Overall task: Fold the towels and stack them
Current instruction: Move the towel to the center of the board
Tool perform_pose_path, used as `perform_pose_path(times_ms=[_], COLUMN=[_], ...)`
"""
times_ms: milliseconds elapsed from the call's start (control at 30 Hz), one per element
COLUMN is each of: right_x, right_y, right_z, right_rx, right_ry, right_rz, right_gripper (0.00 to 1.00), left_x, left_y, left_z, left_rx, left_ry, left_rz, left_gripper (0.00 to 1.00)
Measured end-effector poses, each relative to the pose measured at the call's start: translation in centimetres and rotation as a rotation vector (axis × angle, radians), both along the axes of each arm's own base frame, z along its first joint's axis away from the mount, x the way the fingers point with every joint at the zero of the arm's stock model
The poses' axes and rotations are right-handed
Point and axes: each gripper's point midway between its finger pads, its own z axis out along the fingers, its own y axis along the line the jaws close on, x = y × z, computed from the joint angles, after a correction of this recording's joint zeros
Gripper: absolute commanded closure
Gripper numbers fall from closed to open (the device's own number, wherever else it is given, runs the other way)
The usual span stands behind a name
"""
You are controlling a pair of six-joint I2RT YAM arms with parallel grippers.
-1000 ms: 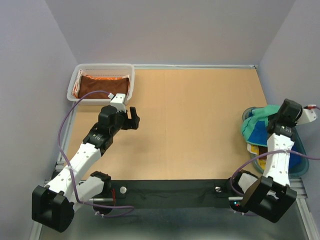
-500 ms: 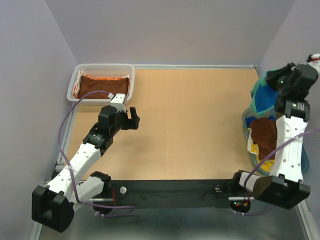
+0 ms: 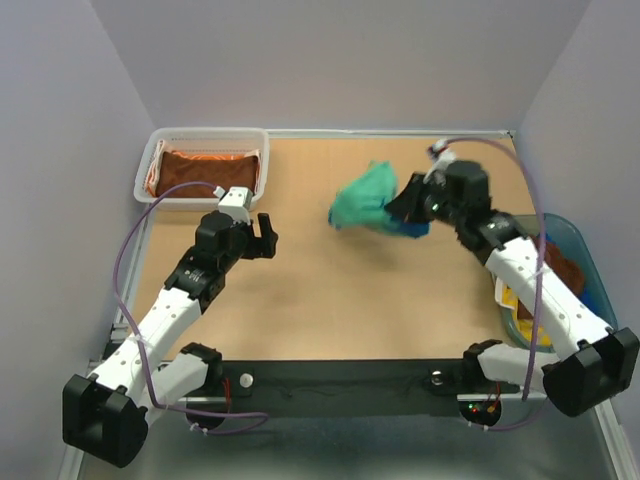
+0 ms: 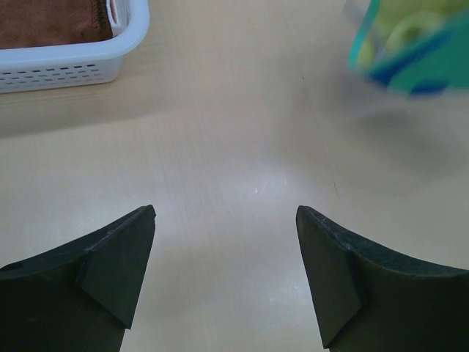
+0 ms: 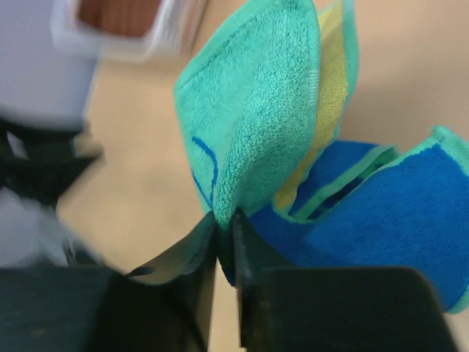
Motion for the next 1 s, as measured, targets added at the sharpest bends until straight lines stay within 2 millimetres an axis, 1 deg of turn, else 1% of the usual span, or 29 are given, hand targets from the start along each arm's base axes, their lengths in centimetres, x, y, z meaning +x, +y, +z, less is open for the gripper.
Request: perform_pose_path(times_ms=[33, 67, 100, 133, 167, 200, 233, 300, 333, 400, 500, 567, 600, 667, 767, 867, 967, 1000], right_x=[-2.2, -5.1, -7.4, -10.4, -12.8, -14.7, -16.9, -18.5, -18.4, -17.7, -15.4, -13.4, -12.8, -11.2, -9.4, -8.4, -7.7, -7.6], right_y=[2.1, 4.3, 5.7, 7.1, 7.6, 7.8, 7.4, 6.4, 5.9, 5.5, 5.0, 5.2, 5.3, 5.9, 7.2, 8.6, 10.3, 10.5], right_z=[-2.7, -5.9, -8.3, -11.3, -13.7, -15.5, -17.7, -19.2, -19.3, -18.7, -16.8, -15.5, -15.2, -15.3, -16.8, -18.3, -18.8, -18.9], right_rx=[-0.024, -0.061, -0.081, -0.125, -0.162, -0.192, -0.235, -0.278, -0.298, -0.314, -0.355, -0.395, -0.407, -0.448, -0.481, -0.468, -0.419, -0.413], right_ry=[0.054, 0.124, 0.194, 0.261, 0.331, 0.386, 0.455, 0.513, 0.507, 0.461, 0.349, 0.272, 0.255, 0.236, 0.259, 0.272, 0.262, 0.261], right_rz=[0.08, 0.187, 0.255, 0.349, 0.41, 0.456, 0.498, 0.509, 0.497, 0.472, 0.407, 0.379, 0.375, 0.376, 0.382, 0.396, 0.413, 0.415], right_gripper=[0.61, 0.53, 0.5, 0.48, 0.46, 0.42, 0.38, 0.38, 0.37, 0.37, 0.39, 0.4, 0.4, 0.42, 0.43, 0.44, 0.44, 0.44], left_x=[0.0, 0.0, -0.1, -0.1, -0.1, -0.2, -0.2, -0.4, -0.5, -0.6, -0.9, -1.3, -1.5, -2.1, -2.1, -2.1, -2.0, -2.0], left_y=[0.0, -0.1, -0.1, -0.2, -0.3, -0.4, -0.5, -0.8, -0.9, -1.3, -2.2, -3.4, -3.8, -4.8, -5.8, -5.9, -6.1, -6.4], left_z=[0.0, 0.1, 0.1, 0.1, 0.1, 0.0, 0.0, -0.1, -0.1, -0.4, -1.5, -3.0, -3.6, -5.3, -6.9, -7.9, -8.2, -8.2], left_rx=[-0.004, -0.007, -0.011, -0.018, -0.022, -0.03, -0.038, -0.06, -0.066, -0.088, -0.106, -0.105, -0.102, -0.093, -0.089, -0.097, -0.114, -0.119], left_ry=[0.0, 0.001, 0.003, 0.006, 0.007, 0.012, 0.016, 0.033, 0.041, 0.064, 0.116, 0.177, 0.2, 0.27, 0.342, 0.382, 0.395, 0.399], left_rz=[0.0, 0.001, -0.001, -0.002, -0.003, -0.005, -0.007, -0.011, -0.013, -0.018, -0.037, -0.06, -0.069, -0.081, -0.056, -0.013, 0.014, 0.016], left_gripper=[0.12, 0.12, 0.12, 0.12, 0.12, 0.12, 0.12, 0.12, 0.12, 0.12, 0.12, 0.12, 0.12, 0.13, 0.16, 0.17, 0.18, 0.18])
